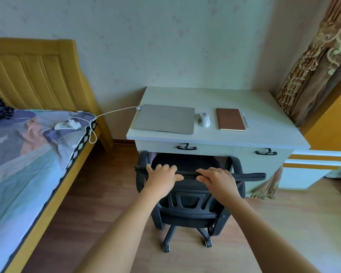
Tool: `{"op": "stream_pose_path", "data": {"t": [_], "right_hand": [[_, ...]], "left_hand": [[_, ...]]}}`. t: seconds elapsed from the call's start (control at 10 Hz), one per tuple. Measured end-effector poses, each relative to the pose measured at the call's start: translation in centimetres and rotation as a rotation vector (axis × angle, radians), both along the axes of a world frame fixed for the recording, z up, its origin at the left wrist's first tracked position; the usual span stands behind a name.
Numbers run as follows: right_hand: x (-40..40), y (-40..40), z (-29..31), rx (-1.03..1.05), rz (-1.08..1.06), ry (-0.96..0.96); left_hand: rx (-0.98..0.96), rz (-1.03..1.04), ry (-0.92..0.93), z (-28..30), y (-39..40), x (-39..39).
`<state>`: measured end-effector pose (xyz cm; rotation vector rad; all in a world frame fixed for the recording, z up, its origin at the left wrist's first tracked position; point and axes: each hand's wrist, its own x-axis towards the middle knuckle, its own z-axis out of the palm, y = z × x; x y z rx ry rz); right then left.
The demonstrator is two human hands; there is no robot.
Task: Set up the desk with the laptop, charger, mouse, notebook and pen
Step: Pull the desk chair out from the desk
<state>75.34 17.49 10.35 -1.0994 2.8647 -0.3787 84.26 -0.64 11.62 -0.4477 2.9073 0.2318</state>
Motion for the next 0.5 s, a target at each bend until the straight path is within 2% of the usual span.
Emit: {"op": "stream_pose_path", "data": {"t": [0.3,0.4,0.5], "right_hand": [[0.1,0.2,0.3,0.026,0.022,0.024],[0.1,0.5,1.0,0.04,0.044,0.041],[-0.1,0.8,1.9,-0.021,0.067,0.123]], "left_hand": [[0.057,0.036,-0.006,0.3,0.1,0.1],[0.065,0.081,0.098,0.6,0.3,0.7],[0.051,0.12,0.28,1.5,1.3,1.3]]}}
